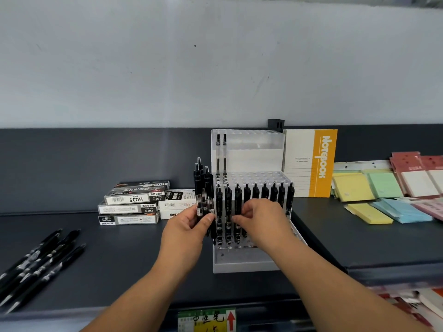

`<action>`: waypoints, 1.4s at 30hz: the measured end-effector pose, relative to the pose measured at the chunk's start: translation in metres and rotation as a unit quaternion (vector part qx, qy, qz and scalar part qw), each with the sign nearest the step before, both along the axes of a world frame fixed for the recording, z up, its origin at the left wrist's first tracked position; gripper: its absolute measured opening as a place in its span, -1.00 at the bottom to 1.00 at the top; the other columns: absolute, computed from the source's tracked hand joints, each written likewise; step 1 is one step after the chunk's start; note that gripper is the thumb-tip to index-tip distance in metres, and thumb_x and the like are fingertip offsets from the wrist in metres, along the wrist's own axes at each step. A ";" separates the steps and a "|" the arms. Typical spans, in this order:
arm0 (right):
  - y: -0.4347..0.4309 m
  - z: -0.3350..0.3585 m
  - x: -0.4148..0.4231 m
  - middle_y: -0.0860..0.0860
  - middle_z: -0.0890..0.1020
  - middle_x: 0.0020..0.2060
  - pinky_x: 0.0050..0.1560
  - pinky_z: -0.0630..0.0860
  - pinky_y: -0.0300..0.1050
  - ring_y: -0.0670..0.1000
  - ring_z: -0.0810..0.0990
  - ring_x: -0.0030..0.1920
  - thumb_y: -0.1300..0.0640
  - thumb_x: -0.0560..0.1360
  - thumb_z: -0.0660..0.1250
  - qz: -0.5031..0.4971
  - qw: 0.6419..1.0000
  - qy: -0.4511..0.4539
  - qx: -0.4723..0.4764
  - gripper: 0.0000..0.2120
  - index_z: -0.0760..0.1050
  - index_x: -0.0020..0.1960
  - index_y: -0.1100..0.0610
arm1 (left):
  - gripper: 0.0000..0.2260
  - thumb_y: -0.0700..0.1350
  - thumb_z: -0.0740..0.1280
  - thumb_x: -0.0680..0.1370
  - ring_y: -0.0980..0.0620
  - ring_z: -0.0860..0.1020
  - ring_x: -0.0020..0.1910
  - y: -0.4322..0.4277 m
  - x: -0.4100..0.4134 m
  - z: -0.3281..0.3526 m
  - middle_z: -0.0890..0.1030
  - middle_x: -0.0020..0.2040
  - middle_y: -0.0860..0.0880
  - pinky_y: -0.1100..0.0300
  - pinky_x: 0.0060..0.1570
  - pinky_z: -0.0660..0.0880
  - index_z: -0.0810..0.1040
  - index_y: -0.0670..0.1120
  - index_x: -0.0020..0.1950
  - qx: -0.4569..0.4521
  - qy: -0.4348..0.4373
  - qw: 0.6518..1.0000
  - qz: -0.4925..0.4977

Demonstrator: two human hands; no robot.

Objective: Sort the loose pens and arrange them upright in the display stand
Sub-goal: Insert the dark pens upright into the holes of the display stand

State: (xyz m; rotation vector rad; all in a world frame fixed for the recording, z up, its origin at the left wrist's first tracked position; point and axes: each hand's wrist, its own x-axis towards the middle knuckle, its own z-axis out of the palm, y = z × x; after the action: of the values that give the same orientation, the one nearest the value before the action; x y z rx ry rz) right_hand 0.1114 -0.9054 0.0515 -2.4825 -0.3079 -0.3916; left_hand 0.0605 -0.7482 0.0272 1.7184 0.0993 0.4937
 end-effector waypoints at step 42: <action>-0.012 0.005 -0.002 -0.01 0.63 -0.14 -0.04 0.57 -0.03 0.00 0.59 -0.12 -0.02 0.53 0.30 -0.022 0.996 -0.057 0.062 -0.85 0.49 -0.01 0.06 | -0.74 -0.13 0.42 0.51 0.21 0.62 0.06 -0.028 0.002 0.007 0.70 0.00 0.12 0.28 0.12 0.49 0.62 -0.03 0.20 -0.026 -0.037 0.996 -0.077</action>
State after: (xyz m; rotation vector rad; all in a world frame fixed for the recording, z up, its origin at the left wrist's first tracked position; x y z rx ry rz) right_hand 0.1089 -0.9170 0.0563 -2.3527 -0.2676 -0.5540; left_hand 0.0624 -0.7764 0.0338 1.6411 -0.0738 0.4368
